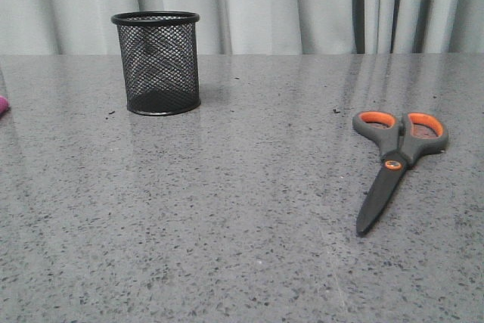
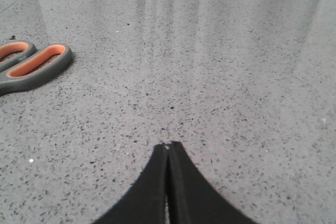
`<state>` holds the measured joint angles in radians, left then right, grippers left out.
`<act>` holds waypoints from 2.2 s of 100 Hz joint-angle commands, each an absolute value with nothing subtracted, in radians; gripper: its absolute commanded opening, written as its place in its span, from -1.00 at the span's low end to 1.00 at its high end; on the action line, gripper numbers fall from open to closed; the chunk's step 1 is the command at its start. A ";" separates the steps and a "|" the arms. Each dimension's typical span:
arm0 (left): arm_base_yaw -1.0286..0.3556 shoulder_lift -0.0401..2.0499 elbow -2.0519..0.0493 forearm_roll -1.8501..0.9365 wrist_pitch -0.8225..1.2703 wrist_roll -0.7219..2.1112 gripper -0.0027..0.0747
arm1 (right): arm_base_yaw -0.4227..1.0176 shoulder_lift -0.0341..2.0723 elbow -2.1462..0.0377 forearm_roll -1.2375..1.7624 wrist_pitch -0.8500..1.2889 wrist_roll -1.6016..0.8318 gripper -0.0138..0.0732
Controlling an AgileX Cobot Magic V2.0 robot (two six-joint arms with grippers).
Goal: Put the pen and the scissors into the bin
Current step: 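Lower the left gripper over the pink highlighter and close on it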
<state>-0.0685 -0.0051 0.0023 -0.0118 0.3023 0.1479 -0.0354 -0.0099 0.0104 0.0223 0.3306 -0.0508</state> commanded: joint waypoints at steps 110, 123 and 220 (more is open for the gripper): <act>-0.065 -0.036 0.045 -0.615 -0.114 0.143 -0.98 | -0.041 -0.029 0.023 0.156 -0.145 0.086 -0.84; -0.065 -0.036 0.041 -1.012 -0.164 0.143 -0.98 | -0.041 -0.029 0.012 0.156 -0.181 0.186 -0.84; -0.071 1.117 -0.987 -0.302 0.741 0.034 -0.16 | 0.137 0.420 -0.446 0.156 0.312 0.237 0.26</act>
